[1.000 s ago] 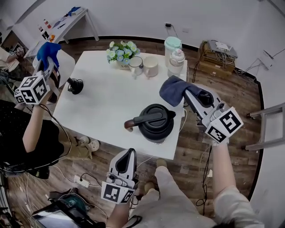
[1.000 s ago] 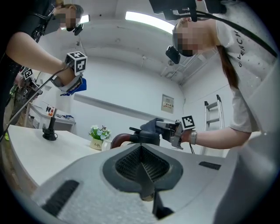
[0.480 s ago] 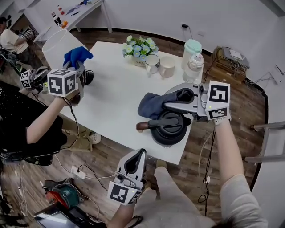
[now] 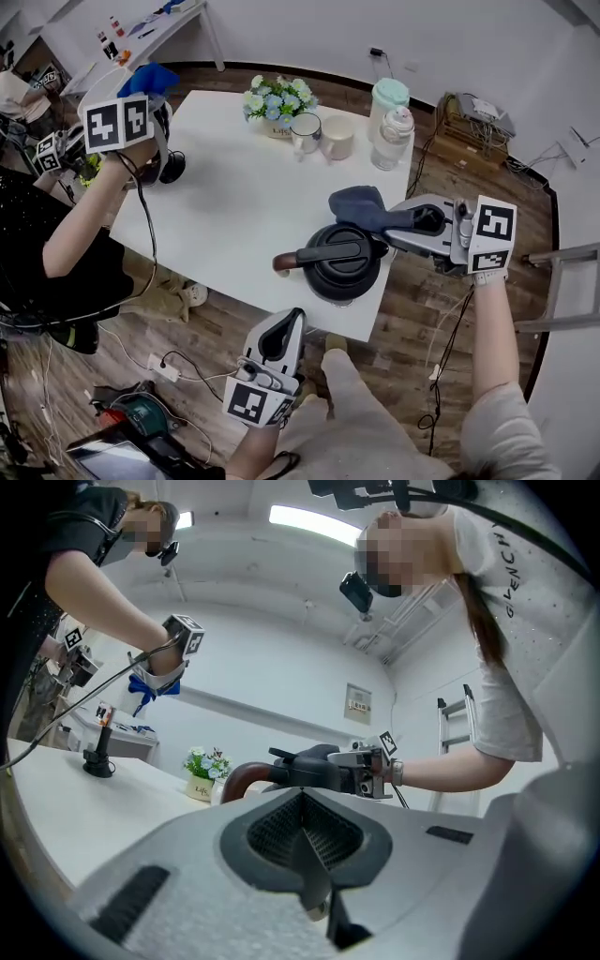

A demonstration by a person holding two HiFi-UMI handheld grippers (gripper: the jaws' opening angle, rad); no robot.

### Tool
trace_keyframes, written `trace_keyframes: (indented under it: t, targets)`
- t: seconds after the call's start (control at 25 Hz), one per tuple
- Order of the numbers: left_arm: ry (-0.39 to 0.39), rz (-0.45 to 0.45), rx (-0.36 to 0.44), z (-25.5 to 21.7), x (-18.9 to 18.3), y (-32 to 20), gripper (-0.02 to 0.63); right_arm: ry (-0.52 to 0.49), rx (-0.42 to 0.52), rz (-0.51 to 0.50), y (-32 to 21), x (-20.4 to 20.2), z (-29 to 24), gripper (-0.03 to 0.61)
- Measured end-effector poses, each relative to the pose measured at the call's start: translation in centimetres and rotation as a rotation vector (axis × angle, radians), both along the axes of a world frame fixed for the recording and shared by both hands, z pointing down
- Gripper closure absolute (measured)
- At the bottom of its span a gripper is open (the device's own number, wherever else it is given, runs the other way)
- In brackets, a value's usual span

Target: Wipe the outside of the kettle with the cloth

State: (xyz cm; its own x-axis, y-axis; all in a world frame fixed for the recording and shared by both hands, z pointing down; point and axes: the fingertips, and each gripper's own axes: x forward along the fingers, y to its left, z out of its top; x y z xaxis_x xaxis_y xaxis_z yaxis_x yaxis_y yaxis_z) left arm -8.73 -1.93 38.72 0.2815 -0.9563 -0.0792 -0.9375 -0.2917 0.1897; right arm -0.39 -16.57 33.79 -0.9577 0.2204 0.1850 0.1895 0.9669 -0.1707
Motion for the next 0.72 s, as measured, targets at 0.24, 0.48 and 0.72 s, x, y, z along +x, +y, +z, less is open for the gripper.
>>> trace_keyframes:
  t: [0.24, 0.48, 0.72]
  targets:
    - [-0.005, 0.047, 0.001, -0.1, 1.4, 0.5, 0.606, 0.011, 0.017, 0.057, 2.0, 3.3, -0.1, 0.515]
    - [-0.008, 0.079, 0.016, -1.1, 2.1, 0.5, 0.606, -0.087, 0.005, 0.054, 5.7, 5.5, -3.0, 0.515]
    - [-0.013, 0.086, 0.031, -1.8, 2.3, 0.6, 0.606, -0.34, 0.009, 0.13, 6.0, 3.4, -9.5, 0.515]
